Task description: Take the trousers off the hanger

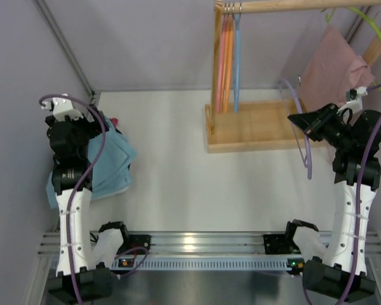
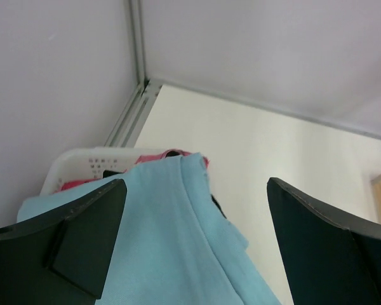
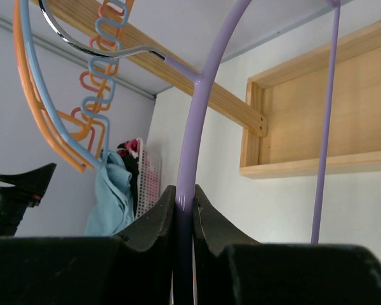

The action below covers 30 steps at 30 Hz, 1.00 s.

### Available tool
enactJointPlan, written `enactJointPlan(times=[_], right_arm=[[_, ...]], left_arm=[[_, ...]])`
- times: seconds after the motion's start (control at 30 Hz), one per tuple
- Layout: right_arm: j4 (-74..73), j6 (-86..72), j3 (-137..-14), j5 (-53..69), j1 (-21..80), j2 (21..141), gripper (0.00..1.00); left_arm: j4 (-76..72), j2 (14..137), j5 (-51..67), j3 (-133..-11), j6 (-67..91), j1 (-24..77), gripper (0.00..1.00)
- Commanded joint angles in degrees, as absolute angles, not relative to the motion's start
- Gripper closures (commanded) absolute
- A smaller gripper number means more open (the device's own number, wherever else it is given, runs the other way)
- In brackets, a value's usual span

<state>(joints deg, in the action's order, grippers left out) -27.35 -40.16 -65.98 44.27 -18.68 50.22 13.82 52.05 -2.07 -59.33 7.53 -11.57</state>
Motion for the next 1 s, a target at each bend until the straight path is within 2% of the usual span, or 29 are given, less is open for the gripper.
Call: enactJointPlan(times=[0.0, 0.13, 0.67, 0.97], right_arm=[[-23.56, -41.74, -72.5, 41.76, -14.86, 51.84, 1.0], [-19.17, -43.85, -77.77, 39.03, -10.73, 56.24, 1.0], [-15.47, -46.23, -106.93, 28.31, -0.8, 79.0, 1.0], [-15.47, -43.51, -113.73, 24.27, 4.04, 85.51, 1.0]], left_arm=[[15.47, 47.47, 4.74, -60.56, 6.24, -11.34, 0.02], [15.47, 44.21, 8.17, -60.38, 7.29, -11.34, 0.01], [15.56, 41.31, 9.4, -60.82, 7.38, -11.43, 0.01], [15.64, 41.31, 9.49, -60.91, 8.0, -11.25, 0.01]])
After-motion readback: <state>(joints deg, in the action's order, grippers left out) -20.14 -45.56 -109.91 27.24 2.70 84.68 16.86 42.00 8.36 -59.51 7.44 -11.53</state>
